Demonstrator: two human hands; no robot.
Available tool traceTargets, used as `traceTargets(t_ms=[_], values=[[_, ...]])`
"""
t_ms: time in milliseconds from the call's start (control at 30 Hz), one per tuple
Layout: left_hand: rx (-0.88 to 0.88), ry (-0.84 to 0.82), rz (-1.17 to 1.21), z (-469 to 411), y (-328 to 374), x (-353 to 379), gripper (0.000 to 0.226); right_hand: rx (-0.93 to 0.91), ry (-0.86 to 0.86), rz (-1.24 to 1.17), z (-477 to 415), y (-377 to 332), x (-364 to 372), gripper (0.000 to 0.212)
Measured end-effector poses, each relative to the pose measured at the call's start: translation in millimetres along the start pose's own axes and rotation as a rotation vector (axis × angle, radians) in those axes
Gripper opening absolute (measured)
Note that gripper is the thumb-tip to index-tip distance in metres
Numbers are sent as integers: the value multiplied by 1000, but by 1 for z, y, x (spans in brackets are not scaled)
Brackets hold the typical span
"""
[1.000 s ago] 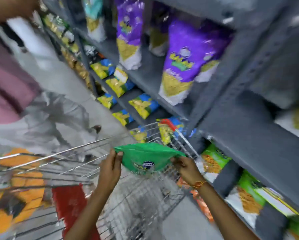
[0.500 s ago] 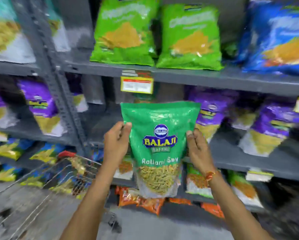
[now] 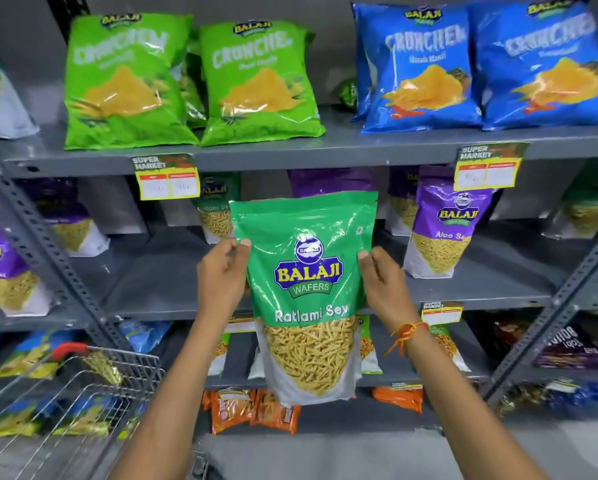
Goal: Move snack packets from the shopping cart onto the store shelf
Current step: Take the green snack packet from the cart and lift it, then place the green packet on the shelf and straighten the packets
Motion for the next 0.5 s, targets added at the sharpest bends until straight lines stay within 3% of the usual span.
traceTargets(t_ms=[233, 367, 500], values=[[-58, 17, -4, -31, -36, 4, 53, 98, 14, -1, -29, 19, 39, 38], [-127, 19, -24, -74, -61, -9, 31, 145, 31, 17, -69, 21, 92, 39], [-209, 30, 24, -137, -90, -31, 23, 178, 19, -19, -115, 24, 164, 24]])
Point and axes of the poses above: each hand's wrist, its own z-axis away from the middle knuckle, its own x-axis out of the palm, y = z × x, the point moved 1 cm from there along -z, towards the middle knuckle, and after that the axes turned 1 degree about -y, right-handed, at the moved point
